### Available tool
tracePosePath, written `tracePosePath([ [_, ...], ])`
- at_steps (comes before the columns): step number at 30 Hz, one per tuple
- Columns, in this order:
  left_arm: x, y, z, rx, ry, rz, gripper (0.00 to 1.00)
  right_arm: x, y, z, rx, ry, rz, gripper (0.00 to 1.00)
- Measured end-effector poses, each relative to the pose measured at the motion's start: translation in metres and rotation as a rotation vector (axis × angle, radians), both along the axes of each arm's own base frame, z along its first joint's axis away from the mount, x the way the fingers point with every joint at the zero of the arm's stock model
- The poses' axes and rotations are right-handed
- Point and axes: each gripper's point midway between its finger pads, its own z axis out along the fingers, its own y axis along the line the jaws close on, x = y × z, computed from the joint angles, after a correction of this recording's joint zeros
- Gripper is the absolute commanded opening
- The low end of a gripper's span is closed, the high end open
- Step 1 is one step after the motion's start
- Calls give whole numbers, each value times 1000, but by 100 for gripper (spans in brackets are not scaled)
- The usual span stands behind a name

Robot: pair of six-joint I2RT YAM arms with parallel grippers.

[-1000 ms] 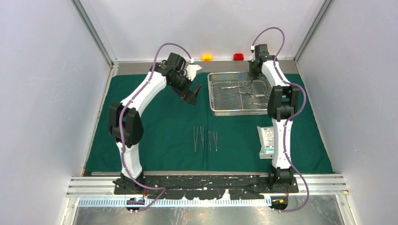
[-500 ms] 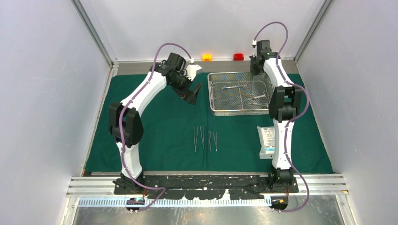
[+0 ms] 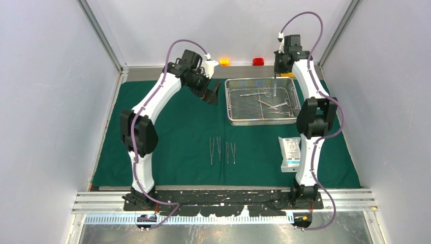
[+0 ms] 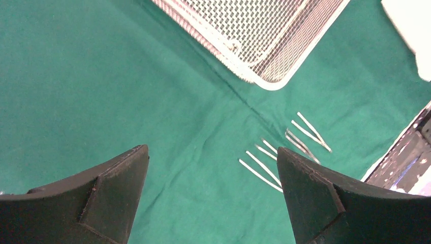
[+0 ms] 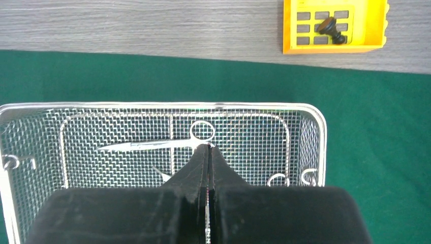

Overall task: Open and lay out the surgical kit
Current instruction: Place the medical item in the surgical kit.

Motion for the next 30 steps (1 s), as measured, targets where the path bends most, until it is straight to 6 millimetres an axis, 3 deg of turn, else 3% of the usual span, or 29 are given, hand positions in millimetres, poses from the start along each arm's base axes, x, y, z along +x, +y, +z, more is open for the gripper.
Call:
tracePosePath([
  [4, 9, -15, 7, -55, 21, 19, 100, -14, 5, 7, 26, 9, 1, 0],
  [9, 17, -28, 9, -94, 49, 49, 100, -49, 15, 15, 50, 35, 6, 0],
  [17, 29, -23, 8, -69, 29, 128, 100, -144, 38, 22, 94, 60, 20, 1],
  [24, 44, -14, 5, -27, -35, 183, 100, -212, 59, -22, 73, 188, 69, 0],
  [30, 40, -2, -11, 27, -28, 216, 100, -267, 72, -57, 52, 278, 122, 0],
])
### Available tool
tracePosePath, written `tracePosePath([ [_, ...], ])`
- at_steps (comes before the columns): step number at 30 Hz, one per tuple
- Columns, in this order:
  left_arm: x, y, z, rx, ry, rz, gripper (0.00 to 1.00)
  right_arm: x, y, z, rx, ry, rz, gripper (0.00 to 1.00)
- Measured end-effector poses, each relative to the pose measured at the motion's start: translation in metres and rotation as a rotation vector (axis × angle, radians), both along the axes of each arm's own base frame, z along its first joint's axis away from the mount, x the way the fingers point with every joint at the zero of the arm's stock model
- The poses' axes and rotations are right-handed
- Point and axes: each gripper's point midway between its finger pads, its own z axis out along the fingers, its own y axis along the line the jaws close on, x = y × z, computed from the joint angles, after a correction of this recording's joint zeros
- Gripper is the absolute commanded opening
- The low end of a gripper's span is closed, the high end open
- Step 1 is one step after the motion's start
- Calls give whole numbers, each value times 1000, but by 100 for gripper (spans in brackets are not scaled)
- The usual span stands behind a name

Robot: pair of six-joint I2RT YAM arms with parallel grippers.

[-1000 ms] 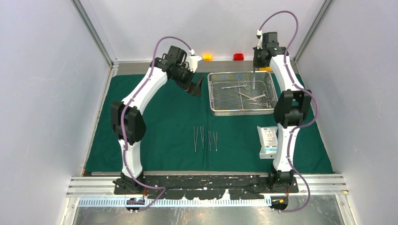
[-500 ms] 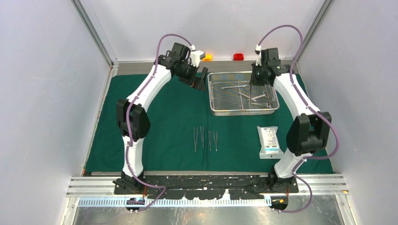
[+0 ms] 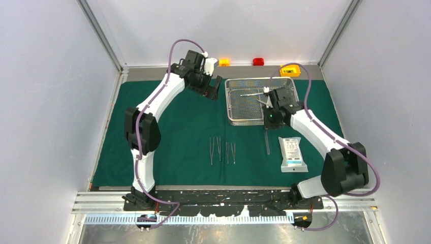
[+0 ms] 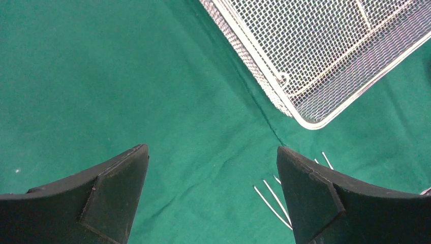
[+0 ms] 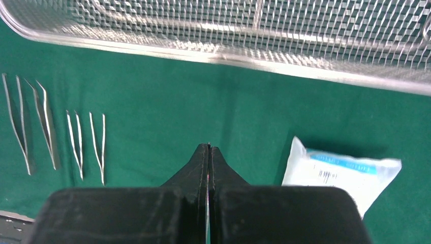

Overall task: Open and lay out the surgical kit
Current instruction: Place the medical item in the surgical kit.

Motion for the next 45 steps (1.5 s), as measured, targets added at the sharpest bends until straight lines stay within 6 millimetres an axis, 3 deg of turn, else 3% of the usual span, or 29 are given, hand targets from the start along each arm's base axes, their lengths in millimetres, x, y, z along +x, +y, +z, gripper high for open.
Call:
tracePosePath([
  [5, -2, 7, -5, 30, 3, 20, 100, -24, -6, -10, 18, 13, -39, 0],
  [12, -1, 12, -6, 53, -1, 42, 100, -32, -5, -28, 43, 37, -74, 0],
  [18, -18, 24, -9, 75, 19, 65, 100, -28, -4, -40, 45, 48, -86, 0],
  [26, -43, 41, 23, 63, -46, 82, 100, -25, -4, -62, 23, 96, -102, 0],
  [33, -49, 45, 60, 21, -134, 91, 100, -28, -9, -75, -9, 135, -110, 0],
  [45, -52, 40, 64, -11, -131, 79, 100, -25, -14, -75, -39, 118, -121, 0],
])
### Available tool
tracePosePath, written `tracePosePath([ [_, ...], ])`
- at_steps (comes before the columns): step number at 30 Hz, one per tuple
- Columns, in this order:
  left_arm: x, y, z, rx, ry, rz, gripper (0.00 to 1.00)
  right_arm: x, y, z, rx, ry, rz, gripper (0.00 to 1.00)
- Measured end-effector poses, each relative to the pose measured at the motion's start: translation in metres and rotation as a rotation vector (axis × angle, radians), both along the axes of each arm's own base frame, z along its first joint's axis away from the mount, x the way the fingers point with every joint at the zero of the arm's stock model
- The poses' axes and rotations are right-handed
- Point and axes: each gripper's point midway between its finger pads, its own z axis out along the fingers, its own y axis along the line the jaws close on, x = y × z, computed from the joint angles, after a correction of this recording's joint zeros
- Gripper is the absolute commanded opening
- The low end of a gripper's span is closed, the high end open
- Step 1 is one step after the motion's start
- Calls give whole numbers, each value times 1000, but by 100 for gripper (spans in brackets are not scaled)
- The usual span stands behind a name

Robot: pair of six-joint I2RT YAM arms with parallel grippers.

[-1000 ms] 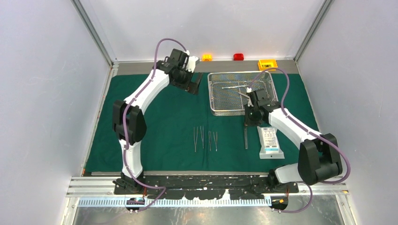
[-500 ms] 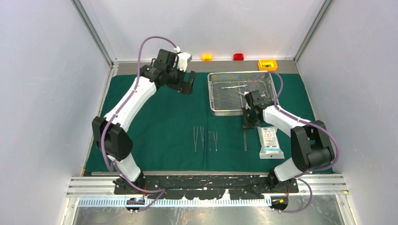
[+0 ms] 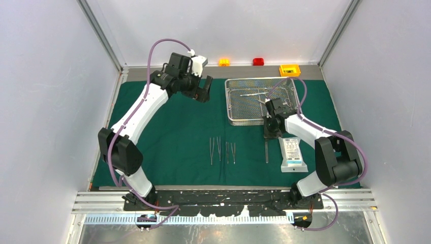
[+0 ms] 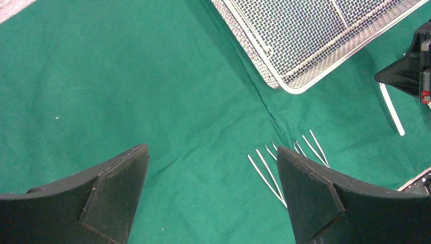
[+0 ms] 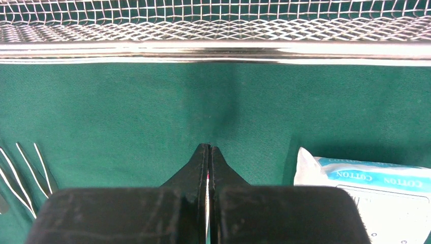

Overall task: Open and lay out the surgical kit
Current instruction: Place the medical item in the surgical kit.

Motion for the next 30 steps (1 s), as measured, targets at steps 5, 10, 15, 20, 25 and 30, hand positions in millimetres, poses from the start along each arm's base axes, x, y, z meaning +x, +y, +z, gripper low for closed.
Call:
tracePosePath([
  [5, -1, -1, 0, -7, 4, -6, 100, 0, 0, 0, 0, 1, 2, 0],
  [10, -1, -2, 0, -9, 3, -8, 100, 0, 0, -3, -2, 12, 2, 1],
  [15, -1, -2, -2, -9, 4, -8, 100, -1, 1, -8, -5, 30, 3, 0],
  [20, -1, -3, -3, -11, 6, -10, 100, 1, 2, -8, -1, 32, 5, 0],
  [25, -1, -3, -3, -12, 6, -11, 100, 3, 5, -7, 2, 29, 12, 1],
  [30, -1, -3, -3, -13, 7, -13, 100, 4, 8, -8, 0, 37, 18, 1],
])
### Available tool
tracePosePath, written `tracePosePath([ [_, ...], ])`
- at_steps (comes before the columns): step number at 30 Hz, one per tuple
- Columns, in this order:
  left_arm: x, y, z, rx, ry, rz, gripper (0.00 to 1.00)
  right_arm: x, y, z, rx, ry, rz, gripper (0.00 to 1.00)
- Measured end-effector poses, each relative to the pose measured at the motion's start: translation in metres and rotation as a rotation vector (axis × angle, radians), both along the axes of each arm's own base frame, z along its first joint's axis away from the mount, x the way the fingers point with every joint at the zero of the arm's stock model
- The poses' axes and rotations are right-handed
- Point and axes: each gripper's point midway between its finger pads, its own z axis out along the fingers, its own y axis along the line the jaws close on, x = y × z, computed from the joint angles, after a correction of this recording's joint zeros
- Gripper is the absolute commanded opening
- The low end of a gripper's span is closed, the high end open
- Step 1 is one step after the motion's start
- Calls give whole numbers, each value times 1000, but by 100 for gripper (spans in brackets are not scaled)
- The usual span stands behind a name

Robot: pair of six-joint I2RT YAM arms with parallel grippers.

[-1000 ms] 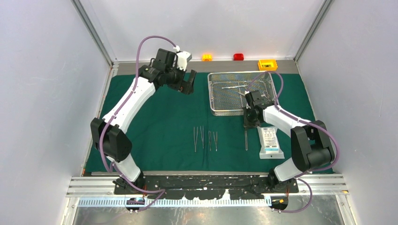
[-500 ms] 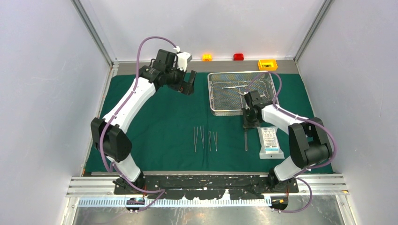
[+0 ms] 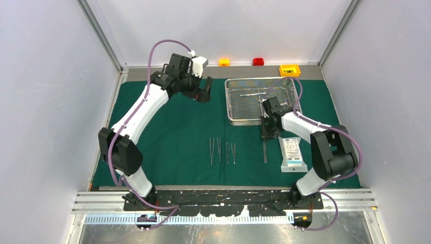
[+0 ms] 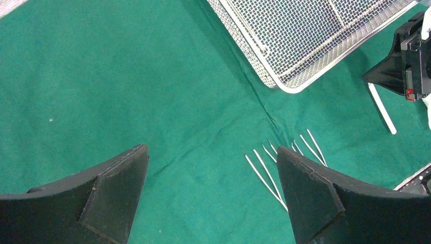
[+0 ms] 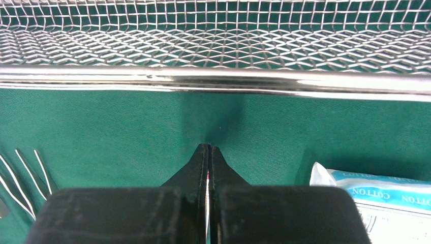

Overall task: Open and lay out the surgical kit
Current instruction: Place the medical item in the surgical kit.

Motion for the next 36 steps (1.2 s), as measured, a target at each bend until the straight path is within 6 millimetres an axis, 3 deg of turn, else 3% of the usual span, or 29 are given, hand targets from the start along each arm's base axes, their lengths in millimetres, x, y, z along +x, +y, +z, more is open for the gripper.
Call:
tracePosePath([
  [12, -1, 0, -3, 3, 7, 0, 100, -2, 0, -1, -1, 7, -1, 2],
  [30, -2, 1, -9, 2, 20, 6, 100, -8, -1, -2, -8, 37, -8, 25],
  [36, -2, 0, -8, -1, 22, 9, 100, 0, 1, 10, -5, 24, -7, 35],
])
